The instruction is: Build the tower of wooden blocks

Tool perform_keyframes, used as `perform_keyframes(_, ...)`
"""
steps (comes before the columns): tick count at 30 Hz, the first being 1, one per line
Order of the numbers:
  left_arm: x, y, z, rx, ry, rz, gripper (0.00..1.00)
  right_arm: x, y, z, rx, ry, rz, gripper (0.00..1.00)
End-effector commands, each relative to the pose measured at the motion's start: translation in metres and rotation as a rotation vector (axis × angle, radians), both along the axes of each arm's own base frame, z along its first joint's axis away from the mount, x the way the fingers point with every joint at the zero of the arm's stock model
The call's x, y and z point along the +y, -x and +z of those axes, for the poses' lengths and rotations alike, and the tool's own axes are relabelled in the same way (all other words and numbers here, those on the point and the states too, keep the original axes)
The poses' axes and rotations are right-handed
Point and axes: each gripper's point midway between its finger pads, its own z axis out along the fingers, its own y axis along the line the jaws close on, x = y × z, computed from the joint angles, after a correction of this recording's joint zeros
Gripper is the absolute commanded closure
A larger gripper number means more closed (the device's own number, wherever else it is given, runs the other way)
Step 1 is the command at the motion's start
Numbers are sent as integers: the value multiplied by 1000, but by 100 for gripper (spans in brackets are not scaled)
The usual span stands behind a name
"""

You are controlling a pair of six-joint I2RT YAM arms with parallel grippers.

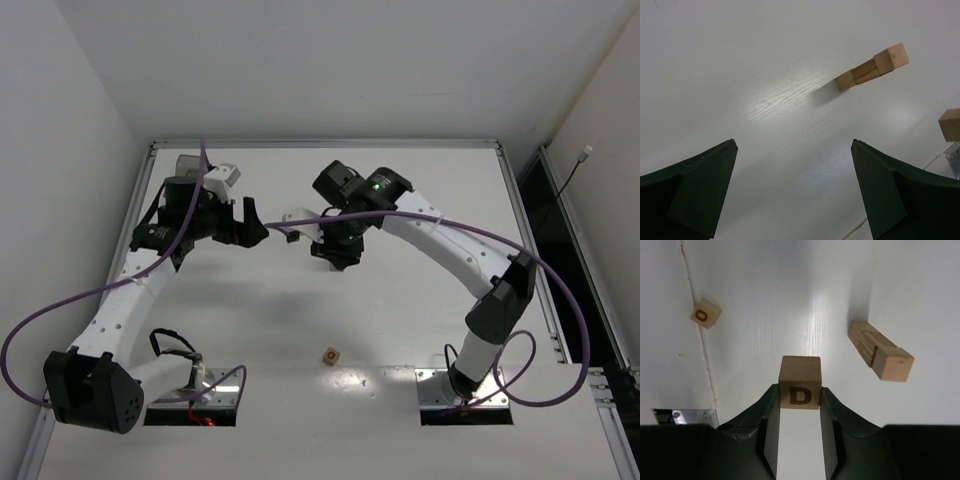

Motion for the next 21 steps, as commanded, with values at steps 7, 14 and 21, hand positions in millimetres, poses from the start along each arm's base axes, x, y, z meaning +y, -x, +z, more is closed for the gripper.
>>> perform_keyframes(7,-7,-10,25,-103,22,-46,4,-32,-86,26,-93,0,-144,100)
perform_keyframes(14,-8,-16,20,-93,11,-40,4,-36,-104,17,-76,30,-149,100)
perform_keyframes(21,-9,-20,16,-79,16,-36,4,-33,-107,13,-67,37,-118,100)
